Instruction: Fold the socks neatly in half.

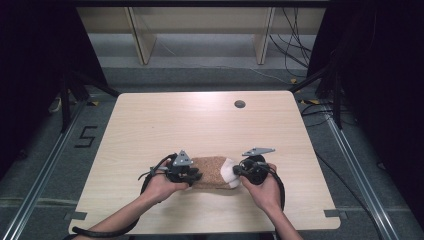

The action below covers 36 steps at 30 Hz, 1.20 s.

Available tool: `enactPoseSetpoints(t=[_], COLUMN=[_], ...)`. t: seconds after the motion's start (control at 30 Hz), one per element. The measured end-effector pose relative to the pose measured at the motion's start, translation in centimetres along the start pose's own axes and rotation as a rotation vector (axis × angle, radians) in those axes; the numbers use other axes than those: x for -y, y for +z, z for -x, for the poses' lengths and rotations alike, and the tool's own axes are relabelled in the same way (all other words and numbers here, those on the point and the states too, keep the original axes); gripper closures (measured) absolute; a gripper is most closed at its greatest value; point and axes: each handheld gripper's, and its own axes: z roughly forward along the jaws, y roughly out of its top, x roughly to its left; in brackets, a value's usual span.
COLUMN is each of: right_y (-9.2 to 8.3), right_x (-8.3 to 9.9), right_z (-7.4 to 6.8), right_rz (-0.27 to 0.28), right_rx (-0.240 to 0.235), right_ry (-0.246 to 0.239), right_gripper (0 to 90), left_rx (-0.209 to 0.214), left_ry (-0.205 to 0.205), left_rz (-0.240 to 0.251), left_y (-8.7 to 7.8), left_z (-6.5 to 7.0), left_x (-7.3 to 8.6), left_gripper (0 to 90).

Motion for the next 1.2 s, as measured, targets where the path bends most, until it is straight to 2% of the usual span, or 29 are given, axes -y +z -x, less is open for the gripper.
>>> enactPoseSetpoints(t=[0.03, 0.1, 0.2, 0.23, 0.27, 0.3, 0.33, 0.37, 0.4, 0.47, 0.5, 0.53, 0.57, 0.6, 0.67, 0.7, 0.73, 0.77, 0.83, 0.9, 0.93, 1.0, 1.03, 1.1, 1.13, 1.17, 1.2], right_y=[-0.1, -0.4, -0.9, -1.1, -1.2, -1.3, -1.4, -1.5, -1.5, -1.7, -1.8, -1.8, -1.9, -1.9, -2.2, -2.1, -2.4, -2.3, -2.6, -2.8, -2.8, -3.0, -3.0, -3.2, -3.3, -3.4, -3.6], right_x=[0.0, -0.1, -0.2, -0.3, -0.4, -0.5, -0.6, -0.6, -0.7, -0.8, -0.8, -0.9, -0.9, -0.9, -0.9, -0.9, -0.9, -0.8, -0.8, -0.7, -0.6, -0.4, -0.3, 0.0, 0.1, 0.3, 0.4], right_z=[-0.1, -0.1, -0.3, -0.1, -0.4, -0.1, 0.0, -0.1, 0.0, 0.1, -0.2, 0.0, 0.1, -0.1, 0.0, 0.2, 0.3, 0.3, 0.5, 0.6, 0.9, 1.1, 1.4, 1.6, 1.8, 1.8, 1.9], right_rz=[0.003, 0.014, 0.037, 0.055, 0.067, 0.081, 0.094, 0.1, 0.118, 0.13, 0.125, 0.133, 0.133, 0.136, 0.133, 0.148, 0.148, 0.158, 0.158, 0.151, 0.162, 0.158, 0.162, 0.166, 0.159, 0.161, 0.144], right_rx=[0.006, 0.01, -0.005, 0.014, 0.0, 0.01, 0.016, 0.017, 0.01, 0.03, 0.017, 0.016, 0.023, 0.028, 0.034, 0.025, 0.047, 0.026, 0.034, 0.048, 0.042, 0.051, 0.046, 0.054, 0.066, 0.062, 0.073], right_ry=[0.002, -0.01, 0.024, -0.007, 0.031, -0.015, -0.024, -0.009, -0.02, -0.039, -0.002, -0.017, -0.039, -0.007, -0.007, -0.023, -0.021, -0.015, -0.015, 0.002, -0.006, 0.011, -0.004, 0.02, -0.004, 0.031, 0.037], right_gripper=[85.6, 83.6, 75.4, 71.6, 70.3, 69.8, 69.1, 68.2, 67.2, 65.2, 64.5, 63.6, 62.7, 61.9, 60.9, 60.2, 59.6, 59.1, 57.9, 57.0, 56.7, 55.9, 55.6, 54.9, 54.6, 54.2, 53.9], left_rx=[0.0, -0.003, -0.035, -0.044, -0.05, -0.058, -0.064, -0.071, -0.078, -0.091, -0.095, -0.101, -0.111, -0.115, -0.124, -0.131, -0.138, -0.146, -0.158, -0.182, -0.192, -0.198, -0.201, -0.208, -0.211, -0.212, -0.218], left_ry=[-0.008, 0.002, 0.015, 0.01, 0.016, 0.013, 0.019, 0.02, 0.019, 0.024, 0.026, 0.027, 0.032, 0.034, 0.03, 0.028, 0.031, 0.031, 0.026, 0.037, 0.041, 0.033, 0.025, 0.015, 0.003, -0.008, -0.004], left_rz=[0.016, 0.033, 0.067, 0.079, 0.08, 0.082, 0.08, 0.082, 0.079, 0.08, 0.08, 0.078, 0.076, 0.075, 0.075, 0.079, 0.076, 0.075, 0.075, 0.071, 0.061, 0.076, 0.083, 0.077, 0.085, 0.105, 0.101], left_y=[-0.1, -0.6, -1.4, -1.6, -1.9, -2.2, -2.4, -2.7, -2.9, -3.4, -3.6, -3.9, -4.1, -4.3, -4.7, -5.0, -5.2, -5.4, -5.8, -6.2, -6.5, -6.9, -7.1, -7.6, -7.8, -7.8, -8.0], left_z=[0.0, 0.0, -0.3, -0.5, -0.7, -0.9, -1.0, -1.1, -1.3, -1.6, -1.7, -1.9, -2.0, -2.2, -2.5, -2.6, -2.8, -3.0, -3.3, -3.5, -3.6, -3.9, -4.0, -4.3, -4.5, -4.6, -4.7], left_x=[-0.1, -0.4, -0.8, -1.0, -1.1, -1.2, -1.3, -1.4, -1.4, -1.5, -1.5, -1.4, -1.4, -1.3, -1.2, -1.1, -1.1, -1.0, -0.9, -0.7, -0.5, -0.2, 0.0, 0.4, 0.6, 0.9, 1.0], left_gripper=[68.0, 60.3, 51.3, 48.6, 46.1, 44.3, 42.6, 41.4, 39.7, 36.8, 35.2, 33.8, 33.3, 32.8, 31.8, 31.4, 31.2, 31.1, 30.5, 30.2, 30.0, 30.0, 29.8, 29.6, 29.4, 29.3, 29.1])
